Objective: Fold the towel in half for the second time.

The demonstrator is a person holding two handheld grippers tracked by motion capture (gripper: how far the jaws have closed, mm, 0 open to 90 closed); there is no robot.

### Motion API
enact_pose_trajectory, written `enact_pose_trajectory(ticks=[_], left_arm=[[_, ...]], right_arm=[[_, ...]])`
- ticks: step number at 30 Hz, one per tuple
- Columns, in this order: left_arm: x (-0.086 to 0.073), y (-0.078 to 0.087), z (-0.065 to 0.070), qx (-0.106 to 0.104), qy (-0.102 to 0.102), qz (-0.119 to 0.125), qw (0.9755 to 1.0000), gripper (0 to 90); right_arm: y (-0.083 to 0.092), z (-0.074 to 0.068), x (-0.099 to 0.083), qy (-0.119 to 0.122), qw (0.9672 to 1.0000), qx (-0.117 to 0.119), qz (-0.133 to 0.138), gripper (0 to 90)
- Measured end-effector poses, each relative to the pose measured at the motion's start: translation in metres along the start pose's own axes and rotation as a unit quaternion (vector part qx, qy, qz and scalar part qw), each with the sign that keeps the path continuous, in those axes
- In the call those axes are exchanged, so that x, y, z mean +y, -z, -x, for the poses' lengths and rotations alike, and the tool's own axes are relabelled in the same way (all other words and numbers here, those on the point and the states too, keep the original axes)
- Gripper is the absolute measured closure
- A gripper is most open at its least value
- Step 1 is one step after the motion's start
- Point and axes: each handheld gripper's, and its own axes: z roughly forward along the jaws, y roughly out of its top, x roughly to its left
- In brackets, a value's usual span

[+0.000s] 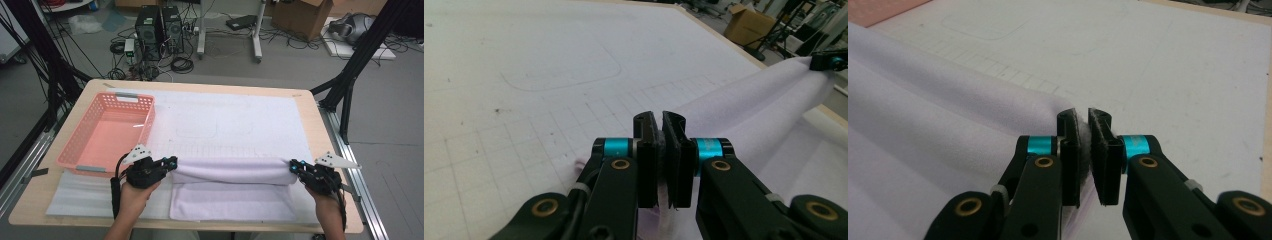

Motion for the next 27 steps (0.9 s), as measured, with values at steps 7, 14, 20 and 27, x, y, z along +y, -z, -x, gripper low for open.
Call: enact_pose_trajectory(ticks=[7,14,20,27], left_arm=[[-0.019,0.016,0.018,-0.016,-0.008,0.005,0.9998,84.6],[-0.041,0.031,0.028,-0.022,-0.013,-0.011,0.9996,84.1],[-0.054,0.038,0.033,-0.035,-0.02,-0.033,0.9987,84.1],[-0.061,0.041,0.035,-0.041,-0.014,-0.035,0.9985,67.8]], right_arm=[[0.018,-0.012,-0.018,-0.009,0.9999,-0.008,0.008,83.6],[0.038,-0.027,-0.034,-0.013,0.9998,-0.015,0.004,83.5],[0.048,-0.036,-0.049,-0.021,0.9996,-0.015,-0.014,83.4],[0.05,-0.045,-0.064,-0.025,0.9978,-0.016,-0.059,70.7]])
